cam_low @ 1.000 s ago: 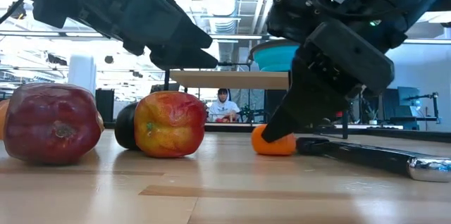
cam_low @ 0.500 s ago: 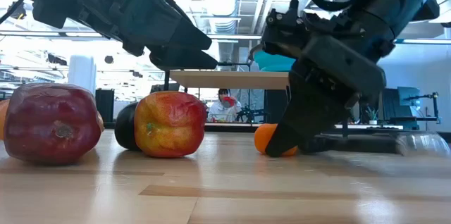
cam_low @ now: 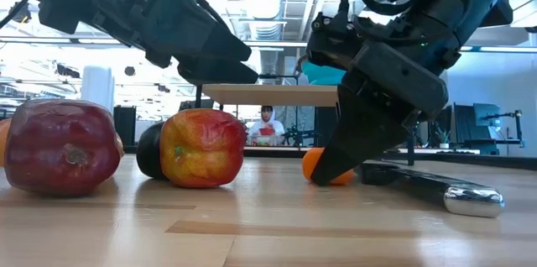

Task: Pick & Place Fruit
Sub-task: Put the orange into the blue strainer bowl on the shelf

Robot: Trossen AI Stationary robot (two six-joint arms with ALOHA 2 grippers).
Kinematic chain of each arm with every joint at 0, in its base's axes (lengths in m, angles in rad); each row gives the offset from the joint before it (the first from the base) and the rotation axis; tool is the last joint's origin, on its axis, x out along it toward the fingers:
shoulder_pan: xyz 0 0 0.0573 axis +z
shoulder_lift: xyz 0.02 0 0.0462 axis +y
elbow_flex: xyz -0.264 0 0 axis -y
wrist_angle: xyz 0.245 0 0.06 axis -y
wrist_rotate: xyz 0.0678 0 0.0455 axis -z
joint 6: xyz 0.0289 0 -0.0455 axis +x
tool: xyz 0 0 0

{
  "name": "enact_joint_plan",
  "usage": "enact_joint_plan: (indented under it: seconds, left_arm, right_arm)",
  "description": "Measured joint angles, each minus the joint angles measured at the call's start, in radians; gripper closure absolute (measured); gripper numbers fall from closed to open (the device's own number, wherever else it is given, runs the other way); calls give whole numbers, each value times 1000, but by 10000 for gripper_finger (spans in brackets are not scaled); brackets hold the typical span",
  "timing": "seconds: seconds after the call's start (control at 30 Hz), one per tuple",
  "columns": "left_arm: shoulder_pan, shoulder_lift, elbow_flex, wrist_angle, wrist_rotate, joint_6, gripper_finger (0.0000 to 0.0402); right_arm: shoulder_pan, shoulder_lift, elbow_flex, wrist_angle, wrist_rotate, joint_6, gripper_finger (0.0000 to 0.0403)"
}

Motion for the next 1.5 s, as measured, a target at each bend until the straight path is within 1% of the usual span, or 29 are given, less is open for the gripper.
enact_joint_plan:
  seconds: [0.17, 0.27, 0.37, 0.43, 0.47, 0.53, 0.63, 0.7, 0.77, 0.83, 0.9, 1.0, 1.07, 1.13, 1.27, 1.33, 1.4, 1.5]
  left_arm:
    - [0, 0, 0, -1, 0, 0, 99]
    - [0, 0, 0, -2, 0, 0, 99]
    - [0, 0, 0, -3, 0, 0, 99]
    - [0, 0, 0, -3, 0, 0, 99]
    - [0, 0, 0, -6, 0, 0, 99]
    - [-3, 0, -1, -17, 0, 0, 99]
    - [-11, 0, -1, -23, 0, -6, 99]
    - [-16, 0, -1, -27, 0, -10, 99]
    - [-26, 0, -1, -27, 0, -11, 99]
    - [-35, 0, -1, -28, 0, -11, 99]
    - [-43, 0, -1, -31, 0, -11, 99]
    - [-49, 0, -1, -39, 1, -11, 99]
    - [-49, 0, -4, -39, 0, -14, 99]
    - [-50, 0, -16, -38, 0, -33, 99]
    - [-50, 0, -42, -39, 0, -66, 99]
    - [-50, 0, -54, -39, 0, -78, 99]
    - [-50, 0, -62, -39, 0, -90, 99]
    - [-49, 0, -68, -38, 0, -90, 99]
  right_arm:
    - [2, -5, 0, -1, -17, 2, 231]
    - [2, -46, -1, -12, -84, 3, 258]
    - [2, -113, -40, 17, -140, 1, 263]
    - [-1, -166, -91, 72, -190, 0, 255]
    - [-6, -195, -128, 126, -225, 4, 250]
    - [-21, -247, -218, 294, -308, 34, 241]
    - [-60, -295, -365, 630, -426, 110, 237]
    - [-86, -304, -446, 843, -474, 159, 239]
    - [-111, -301, -506, 1027, -483, 192, 242]
    - [-138, -301, -534, 1144, -487, 210, 242]
    - [-167, -301, -532, 1223, -489, 203, 241]
    - [-215, -316, -502, 1309, -489, 118, 235]
    - [-256, -346, -470, 1309, -478, 60, 232]
    - [-310, -381, -436, 1262, -475, 22, 231]
    - [-428, -472, -354, 1076, -429, -31, 234]
    - [-483, -531, -300, 918, -418, -66, 237]
    - [-531, -585, -223, 716, -394, -123, 239]
    - [-594, -649, -72, 326, -279, -188, 240]
